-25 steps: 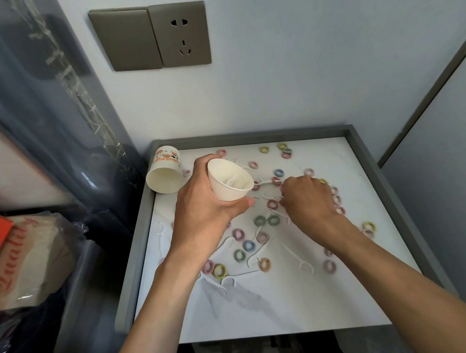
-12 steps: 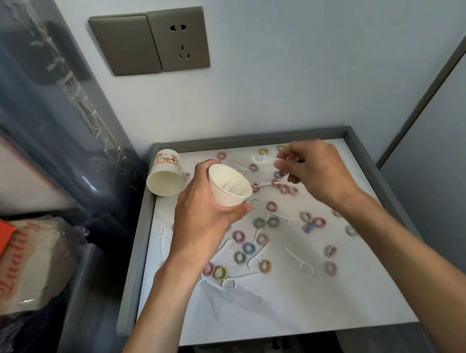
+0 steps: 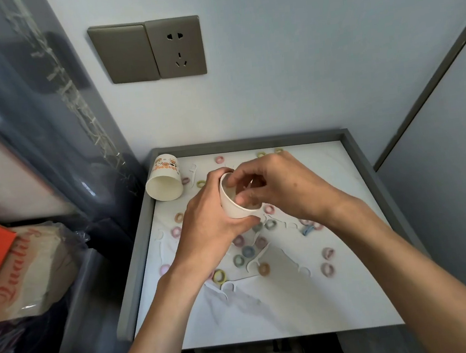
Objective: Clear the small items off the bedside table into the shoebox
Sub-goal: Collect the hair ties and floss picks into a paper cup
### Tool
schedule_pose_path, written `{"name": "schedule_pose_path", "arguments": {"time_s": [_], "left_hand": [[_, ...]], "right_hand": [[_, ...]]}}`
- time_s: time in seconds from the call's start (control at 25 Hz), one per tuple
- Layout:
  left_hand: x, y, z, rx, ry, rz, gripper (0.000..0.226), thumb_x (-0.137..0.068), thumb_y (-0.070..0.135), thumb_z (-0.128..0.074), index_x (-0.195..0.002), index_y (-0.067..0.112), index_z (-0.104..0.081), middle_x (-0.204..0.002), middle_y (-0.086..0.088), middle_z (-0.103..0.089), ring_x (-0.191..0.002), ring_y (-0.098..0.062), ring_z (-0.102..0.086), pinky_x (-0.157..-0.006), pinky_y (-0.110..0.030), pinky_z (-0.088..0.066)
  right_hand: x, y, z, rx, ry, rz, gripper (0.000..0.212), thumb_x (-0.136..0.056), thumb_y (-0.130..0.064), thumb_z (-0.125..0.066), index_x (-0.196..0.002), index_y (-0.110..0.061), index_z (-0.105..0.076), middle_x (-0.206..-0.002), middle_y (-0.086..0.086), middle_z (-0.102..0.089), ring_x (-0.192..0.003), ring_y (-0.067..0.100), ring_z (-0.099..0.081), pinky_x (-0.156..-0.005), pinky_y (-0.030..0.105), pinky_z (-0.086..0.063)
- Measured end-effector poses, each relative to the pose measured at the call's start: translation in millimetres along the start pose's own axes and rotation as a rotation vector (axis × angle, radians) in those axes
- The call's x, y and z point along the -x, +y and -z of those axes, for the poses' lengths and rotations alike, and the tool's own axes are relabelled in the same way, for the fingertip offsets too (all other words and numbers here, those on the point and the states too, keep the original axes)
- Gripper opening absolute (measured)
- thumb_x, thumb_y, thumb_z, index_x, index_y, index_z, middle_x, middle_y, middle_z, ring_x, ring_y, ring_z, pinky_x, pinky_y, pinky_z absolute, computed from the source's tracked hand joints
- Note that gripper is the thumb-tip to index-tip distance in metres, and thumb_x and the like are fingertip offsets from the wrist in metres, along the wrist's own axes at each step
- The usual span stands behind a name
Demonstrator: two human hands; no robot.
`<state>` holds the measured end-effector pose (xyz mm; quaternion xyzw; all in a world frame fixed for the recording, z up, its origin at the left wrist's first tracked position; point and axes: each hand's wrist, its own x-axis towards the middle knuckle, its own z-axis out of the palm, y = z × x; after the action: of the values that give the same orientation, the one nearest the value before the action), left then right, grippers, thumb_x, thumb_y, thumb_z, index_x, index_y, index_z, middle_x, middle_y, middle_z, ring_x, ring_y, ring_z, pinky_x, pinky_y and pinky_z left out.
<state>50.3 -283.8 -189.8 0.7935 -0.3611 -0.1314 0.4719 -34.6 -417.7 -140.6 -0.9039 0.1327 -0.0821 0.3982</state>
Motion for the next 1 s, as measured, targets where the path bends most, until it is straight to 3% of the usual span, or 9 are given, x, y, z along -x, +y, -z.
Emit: {"name": "schedule_pose_path", "arguments": {"time_s": [0.16, 0.2, 0.28, 0.4, 0.52, 0.6, 0.84, 1.0], "left_hand": [[-3.1, -3.6, 5.4, 0.068, 0.029, 0.016, 0.077, -0.055, 0.023, -0.093, -0.119, 0.038, -0.053, -0.104, 0.018, -0.066, -0.099, -0.007, -0.062, -0.08, -0.029, -0.052], [-4.3, -5.0, 7.1, 0.09, 0.055, 0.019, 0.079, -0.054, 0.022, -0.094, -0.119, 0.038, -0.053, -0.106, 0.017, -0.066, -0.1, -0.006, -0.062, -0.078, -0.027, -0.053], [-6.0, -7.4, 10.9, 0.134, 0.117, 0.027, 0.077, -0.052, 0.021, -0.096, -0.114, 0.041, -0.053, -0.103, 0.016, -0.065, -0.093, 0.004, -0.06, -0.068, -0.01, -0.048], [-8.2, -12.4, 19.9, 0.129, 0.178, 0.047, 0.077, -0.051, 0.023, -0.096, -0.113, 0.039, -0.052, -0.096, 0.02, -0.062, -0.09, 0.01, -0.057, -0.068, -0.004, -0.043], [-10.2, -14.7, 24.5, 0.122, 0.202, 0.062, 0.077, -0.053, 0.022, -0.095, -0.115, 0.036, -0.053, -0.096, 0.018, -0.061, -0.093, -0.003, -0.06, -0.079, -0.028, -0.055], [-10.1, -14.0, 25.2, 0.112, 0.21, 0.06, 0.076, -0.054, 0.022, -0.095, -0.115, 0.035, -0.053, -0.096, 0.018, -0.061, -0.092, -0.002, -0.06, -0.08, -0.037, -0.057], [-10.6, -12.0, 27.5, 0.106, 0.219, 0.057, 0.074, -0.055, 0.024, -0.094, -0.115, 0.034, -0.053, -0.096, 0.019, -0.061, -0.091, 0.001, -0.058, -0.079, -0.037, -0.056], [-11.2, -10.4, 32.4, 0.107, 0.218, 0.056, 0.073, -0.057, 0.022, -0.093, -0.117, 0.033, -0.052, -0.098, 0.02, -0.058, -0.093, -0.003, -0.058, -0.077, -0.029, -0.054]], "right_hand": [[-1.6, 7.2, 2.0, -0.079, 0.177, 0.044, 0.015, -0.09, -0.006, -0.064, -0.091, -0.019, -0.072, -0.062, -0.025, -0.063, -0.053, -0.001, -0.057, -0.055, 0.007, -0.04], [-2.8, 14.0, 3.2, -0.09, 0.248, 0.034, 0.017, -0.09, -0.006, -0.062, -0.089, -0.02, -0.071, -0.062, -0.025, -0.063, -0.052, -0.001, -0.057, -0.053, 0.006, -0.039], [-6.7, 35.2, 6.7, -0.057, 0.369, -0.071, 0.018, -0.09, -0.008, -0.063, -0.088, -0.023, -0.072, -0.071, -0.016, -0.069, -0.058, 0.0, -0.06, -0.056, 0.007, -0.041], [-13.8, 73.8, 2.1, 0.272, 0.266, -0.28, 0.016, -0.088, -0.019, -0.068, -0.103, -0.024, -0.072, -0.098, -0.004, -0.071, -0.084, 0.01, -0.063, -0.073, 0.021, -0.048], [-23.4, 93.6, -13.4, 0.45, 0.129, -0.28, 0.025, -0.087, -0.025, -0.07, -0.113, -0.023, -0.069, -0.111, 0.001, -0.064, -0.1, 0.019, -0.06, -0.085, 0.037, -0.051], [-33.0, 96.2, -20.7, 0.546, 0.097, -0.246, 0.024, -0.088, -0.026, -0.069, -0.111, -0.022, -0.069, -0.111, 0.0, -0.063, -0.1, 0.022, -0.06, -0.084, 0.038, -0.052], [-48.8, 98.5, -22.6, 0.711, 0.014, -0.27, 0.011, -0.092, -0.026, -0.064, -0.097, -0.017, -0.067, -0.101, 0.005, -0.068, -0.086, 0.023, -0.061, -0.07, 0.032, -0.047], [-46.3, 100.2, -11.2, 0.388, 0.12, -0.351, 0.007, -0.089, -0.024, -0.067, -0.087, -0.02, -0.062, -0.092, 0.002, -0.065, -0.072, 0.022, -0.06, -0.065, 0.032, -0.051]]}}
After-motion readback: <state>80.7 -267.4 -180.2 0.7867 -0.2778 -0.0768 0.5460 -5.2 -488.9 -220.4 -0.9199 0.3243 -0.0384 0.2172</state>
